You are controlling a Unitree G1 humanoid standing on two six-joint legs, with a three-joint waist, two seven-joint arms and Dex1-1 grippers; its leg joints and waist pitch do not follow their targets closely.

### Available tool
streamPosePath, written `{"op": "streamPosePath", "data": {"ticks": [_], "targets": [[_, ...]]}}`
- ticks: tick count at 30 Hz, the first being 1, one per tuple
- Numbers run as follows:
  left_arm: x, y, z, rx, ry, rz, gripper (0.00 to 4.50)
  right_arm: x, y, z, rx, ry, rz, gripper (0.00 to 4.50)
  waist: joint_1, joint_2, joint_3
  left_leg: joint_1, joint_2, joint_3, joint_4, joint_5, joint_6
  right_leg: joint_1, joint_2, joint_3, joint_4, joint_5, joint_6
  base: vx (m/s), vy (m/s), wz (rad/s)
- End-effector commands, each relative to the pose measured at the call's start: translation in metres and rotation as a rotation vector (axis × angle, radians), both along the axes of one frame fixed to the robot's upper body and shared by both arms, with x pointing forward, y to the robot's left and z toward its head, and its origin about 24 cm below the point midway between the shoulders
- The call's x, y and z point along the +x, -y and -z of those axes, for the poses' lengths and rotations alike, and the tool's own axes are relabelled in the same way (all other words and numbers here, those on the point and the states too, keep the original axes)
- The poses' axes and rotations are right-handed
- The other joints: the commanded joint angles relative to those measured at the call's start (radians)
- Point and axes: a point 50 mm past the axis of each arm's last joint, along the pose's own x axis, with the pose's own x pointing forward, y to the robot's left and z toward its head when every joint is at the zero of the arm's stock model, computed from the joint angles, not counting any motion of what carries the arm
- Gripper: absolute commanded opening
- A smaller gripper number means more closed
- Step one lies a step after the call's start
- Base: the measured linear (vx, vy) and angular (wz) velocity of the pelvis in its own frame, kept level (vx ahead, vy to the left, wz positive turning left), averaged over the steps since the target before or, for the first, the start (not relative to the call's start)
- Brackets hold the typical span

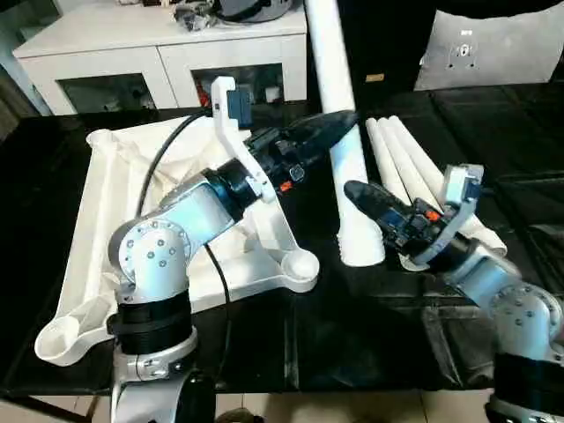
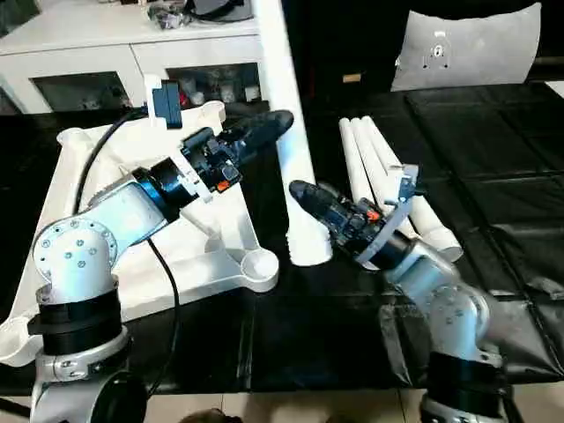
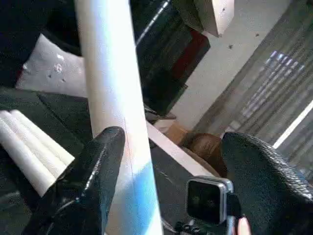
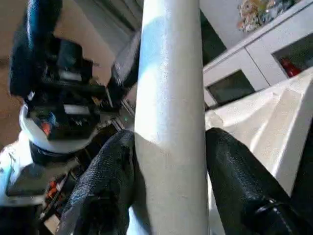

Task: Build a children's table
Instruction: Pick table leg

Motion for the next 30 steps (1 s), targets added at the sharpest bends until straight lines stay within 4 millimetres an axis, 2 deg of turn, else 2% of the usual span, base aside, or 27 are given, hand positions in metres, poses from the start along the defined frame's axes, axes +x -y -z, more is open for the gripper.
{"op": "streamPosePath", "data": {"ticks": [1, 3, 5, 6, 7, 9, 10, 12, 14, 15, 17, 18, 20, 22, 23, 24, 25, 26, 30], "targets": [[-0.001, 0.002, -0.001, 0.028, -0.004, -0.015, 3.47, -0.001, -0.011, -0.01, -0.054, 0.075, -0.012, 1.86, 0.002, -0.018, -0.065, 0.001, 0.066, -0.027, -0.057, 0.017, 0.11, 0.056, -0.082, 0.043, -0.083, -0.05, -0.214, 0.0, 0.0, 0.0], [0.001, 0.001, 0.002, 0.054, -0.01, -0.056, 3.11, -0.001, -0.013, -0.011, -0.102, 0.108, 0.019, 1.85, 0.002, -0.016, -0.064, 0.001, 0.068, -0.028, -0.057, 0.021, 0.113, 0.054, -0.083, 0.042, -0.084, -0.054, -0.209, 0.0, 0.0, 0.0], [0.002, 0.001, 0.006, 0.081, -0.015, -0.078, 3.18, -0.001, -0.015, -0.01, -0.124, 0.119, 0.032, 1.85, 0.0, -0.014, -0.062, 0.001, 0.065, -0.026, -0.057, 0.009, 0.115, 0.055, -0.083, 0.043, -0.087, -0.075, -0.204, 0.0, 0.0, 0.0], [0.002, 0.002, 0.012, 0.14, -0.016, -0.113, 3.0, -0.001, -0.019, -0.011, -0.138, 0.135, 0.053, 1.84, -0.001, -0.02, -0.062, 0.0, 0.068, -0.028, -0.061, 0.0, 0.114, 0.056, -0.083, 0.042, -0.09, -0.094, -0.195, 0.0, 0.0, 0.0], [0.001, 0.001, 0.015, 0.168, -0.015, -0.127, 3.0, -0.002, -0.021, -0.012, -0.138, 0.144, 0.06, 1.84, -0.001, -0.016, -0.062, 0.001, 0.069, -0.028, -0.061, -0.003, 0.11, 0.055, -0.084, 0.043, -0.089, -0.105, -0.189, 0.0, 0.0, 0.0], [0.001, 0.001, 0.018, 0.213, 0.003, -0.152, 2.67, -0.001, -0.023, -0.013, -0.142, 0.156, 0.076, 1.84, -0.003, -0.015, -0.063, 0.001, 0.068, -0.027, -0.061, -0.006, 0.108, 0.054, -0.083, 0.043, -0.088, -0.109, -0.186, 0.0, 0.0, 0.0], [0.003, -0.003, 0.024, 0.294, 0.029, -0.214, 2.73, -0.001, -0.027, -0.014, -0.146, 0.172, 0.09, 1.84, -0.004, -0.009, -0.064, 0.002, 0.072, -0.032, -0.064, -0.019, 0.103, 0.051, -0.083, 0.043, -0.089, -0.115, -0.175, 0.0, 0.0, 0.0], [0.004, -0.006, 0.025, 0.299, 0.024, -0.241, 2.64, 0.0, -0.03, -0.015, -0.169, 0.192, 0.109, 1.84, -0.006, -0.009, -0.064, 0.003, 0.072, -0.031, -0.066, -0.029, 0.09, 0.052, -0.083, 0.043, -0.089, -0.111, -0.179, 0.0, 0.0, 0.0], [0.005, -0.01, 0.025, 0.303, 0.021, -0.278, 2.32, 0.001, -0.032, -0.014, -0.181, 0.204, 0.118, 1.84, -0.006, -0.009, -0.064, 0.003, 0.071, -0.03, -0.066, -0.041, 0.069, 0.053, -0.084, 0.044, -0.088, -0.092, -0.188, 0.0, 0.0, 0.0], [0.006, -0.011, 0.026, 0.293, 0.012, -0.295, 2.29, 0.002, -0.034, -0.014, -0.193, 0.214, 0.123, 1.84, -0.006, -0.013, -0.064, 0.003, 0.071, -0.029, -0.065, -0.038, 0.068, 0.054, -0.084, 0.045, -0.087, -0.083, -0.19, 0.0, 0.0, 0.0], [0.006, -0.012, 0.026, 0.281, 0.005, -0.306, 2.18, 0.002, -0.035, -0.013, -0.201, 0.221, 0.125, 1.84, -0.005, -0.011, -0.064, 0.001, 0.07, -0.028, -0.064, -0.034, 0.069, 0.054, -0.085, 0.046, -0.084, -0.065, -0.196, 0.0, 0.0, 0.0], [0.008, -0.015, 0.025, 0.251, -0.006, -0.332, 2.07, 0.003, -0.039, -0.012, -0.219, 0.234, 0.139, 1.84, -0.006, -0.018, -0.065, -0.001, 0.069, -0.027, -0.064, -0.03, 0.07, 0.056, -0.085, 0.046, -0.083, -0.053, -0.197, 0.0, 0.0, 0.0], [0.009, -0.017, 0.023, 0.203, -0.015, -0.354, 2.0, 0.006, -0.04, -0.011, -0.241, 0.244, 0.167, 1.84, -0.006, -0.02, -0.064, -0.002, 0.068, -0.025, -0.062, -0.023, 0.077, 0.055, -0.086, 0.046, -0.084, -0.054, -0.2, 0.0, 0.0, 0.0], [0.009, -0.016, 0.022, 0.173, -0.025, -0.348, 1.97, 0.006, -0.041, -0.01, -0.248, 0.247, 0.169, 1.84, -0.007, -0.015, -0.063, -0.001, 0.068, -0.026, -0.063, -0.03, 0.08, 0.055, -0.086, 0.046, -0.084, -0.069, -0.201, 0.0, 0.0, 0.0], [0.009, -0.016, 0.022, 0.165, -0.028, -0.347, 1.94, 0.006, -0.041, -0.01, -0.25, 0.248, 0.17, 1.84, -0.008, -0.017, -0.063, -0.002, 0.067, -0.025, -0.062, -0.029, 0.081, 0.055, -0.084, 0.046, -0.084, -0.069, -0.199, 0.0, 0.0, 0.0], [0.009, -0.016, 0.02, 0.125, -0.043, -0.34, 1.94, 0.007, -0.042, -0.009, -0.261, 0.253, 0.171, 1.84, -0.009, -0.025, -0.064, -0.002, 0.067, -0.024, -0.061, -0.029, 0.082, 0.056, -0.085, 0.046, -0.084, -0.071, -0.2, 0.0, 0.0, 0.0], [0.008, -0.016, 0.02, 0.108, -0.05, -0.339, 1.92, 0.007, -0.042, -0.008, -0.266, 0.256, 0.172, 1.84, -0.008, -0.02, -0.064, -0.002, 0.067, -0.024, -0.061, -0.025, 0.084, 0.056, -0.085, 0.046, -0.083, -0.069, -0.203, 0.0, 0.0, 0.0], [0.008, -0.015, 0.019, 0.097, -0.057, -0.334, 1.91, 0.007, -0.042, -0.007, -0.281, 0.262, 0.174, 1.84, -0.009, -0.024, -0.064, -0.002, 0.068, -0.025, -0.061, -0.021, 0.09, 0.055, -0.084, 0.046, -0.083, -0.065, -0.201, 0.0, 0.0, 0.0], [0.007, -0.013, 0.022, 0.081, -0.093, -0.334, 1.89, 0.008, -0.043, -0.006, -0.302, 0.278, 0.176, 1.84, -0.007, -0.024, -0.065, -0.004, 0.066, -0.024, -0.058, -0.004, 0.104, 0.056, -0.084, 0.046, -0.082, -0.057, -0.201, 0.0, 0.0, 0.0]]}}
